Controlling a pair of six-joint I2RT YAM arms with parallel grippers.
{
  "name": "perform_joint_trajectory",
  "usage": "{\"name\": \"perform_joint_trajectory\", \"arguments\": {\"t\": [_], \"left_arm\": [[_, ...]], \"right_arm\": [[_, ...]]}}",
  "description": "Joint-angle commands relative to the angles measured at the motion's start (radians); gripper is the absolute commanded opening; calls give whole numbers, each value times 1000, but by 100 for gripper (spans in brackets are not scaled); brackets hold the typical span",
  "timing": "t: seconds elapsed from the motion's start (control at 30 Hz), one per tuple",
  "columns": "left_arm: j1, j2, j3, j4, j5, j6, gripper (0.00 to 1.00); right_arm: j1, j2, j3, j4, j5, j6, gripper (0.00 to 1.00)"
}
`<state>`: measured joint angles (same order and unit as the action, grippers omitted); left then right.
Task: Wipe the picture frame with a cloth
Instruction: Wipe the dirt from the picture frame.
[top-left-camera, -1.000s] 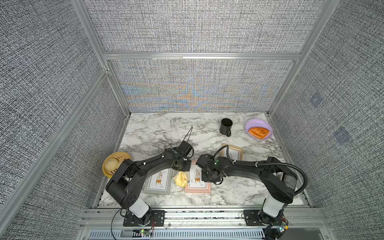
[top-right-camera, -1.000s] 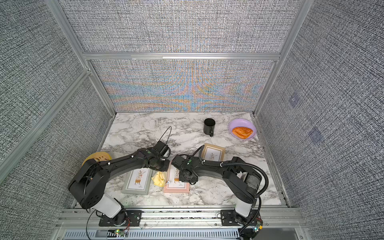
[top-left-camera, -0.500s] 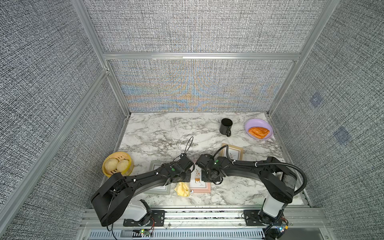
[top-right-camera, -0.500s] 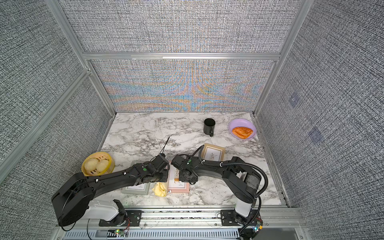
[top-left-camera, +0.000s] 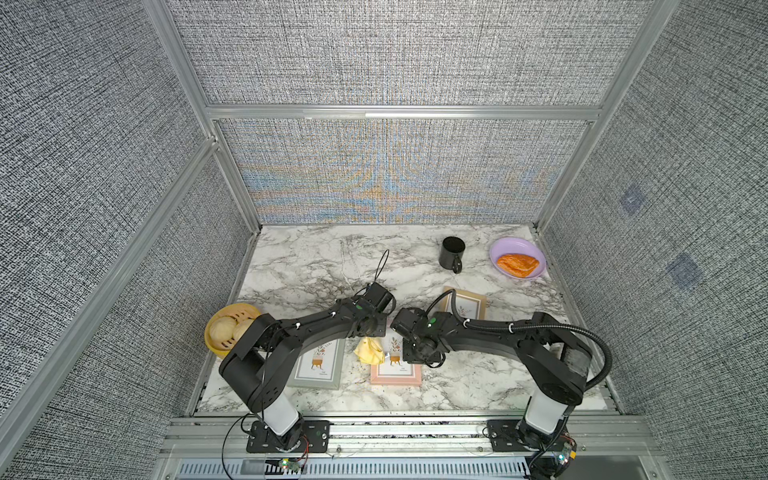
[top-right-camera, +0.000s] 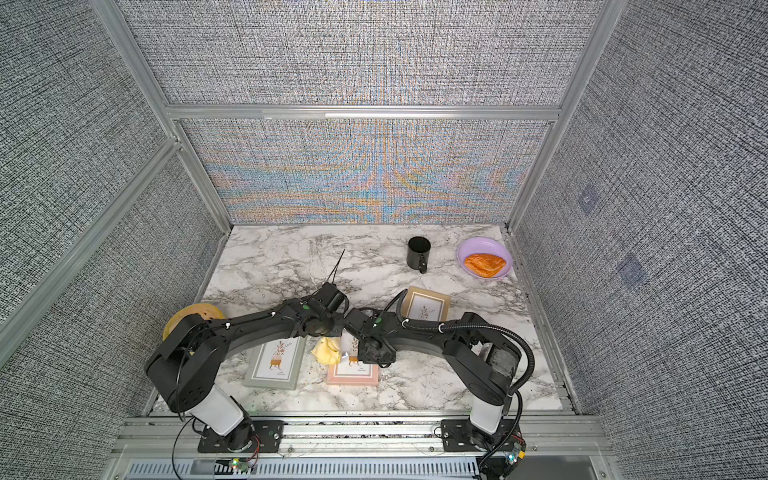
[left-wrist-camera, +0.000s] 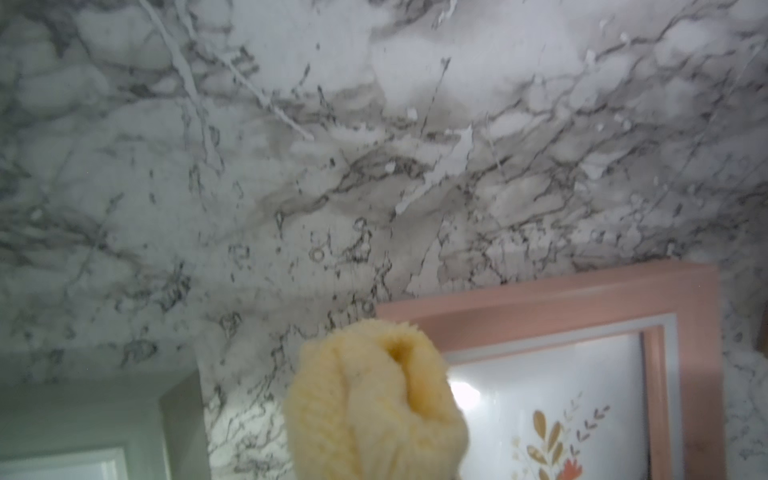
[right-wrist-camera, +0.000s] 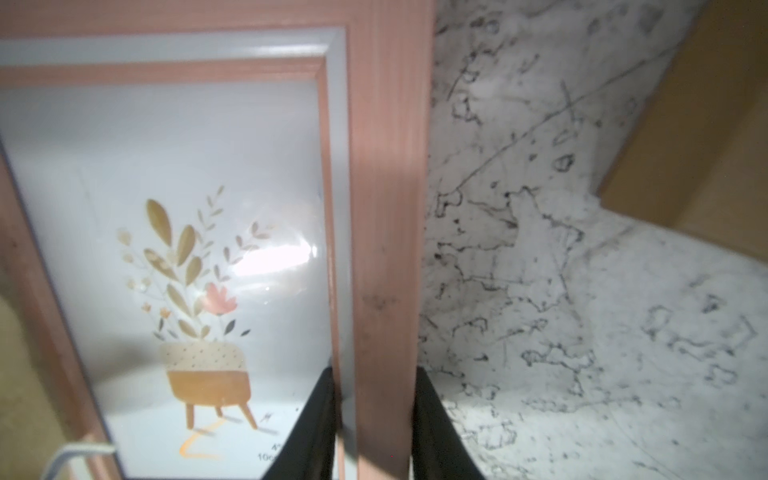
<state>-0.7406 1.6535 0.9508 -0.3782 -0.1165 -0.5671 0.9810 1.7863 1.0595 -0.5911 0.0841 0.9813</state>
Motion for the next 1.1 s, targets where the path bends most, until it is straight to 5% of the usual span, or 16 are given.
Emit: {"name": "perform_joint_trajectory", "arguments": {"t": [0.0, 0.17, 0.3, 0.6, 0.93, 1.07], "left_arm": [[7, 8, 32, 53, 51, 71, 0], [7, -67, -45, 84, 118, 44, 0], [7, -155, -134, 93, 143, 14, 29], [6, -225, -215, 88, 154, -7, 41], [-35, -296, -241, 102, 177, -59, 1], [-82, -298, -277, 123, 162, -96, 1]], "right_arm": [[0, 25, -19, -129, 25, 10, 28], [1, 21, -18, -125, 29, 17, 28], [2, 25, -16, -118, 28, 23, 28], [3, 46, 6, -119, 22, 17, 29], [6, 47, 23, -133, 28, 21, 29], [7, 47, 20, -133, 28, 25, 29]]}}
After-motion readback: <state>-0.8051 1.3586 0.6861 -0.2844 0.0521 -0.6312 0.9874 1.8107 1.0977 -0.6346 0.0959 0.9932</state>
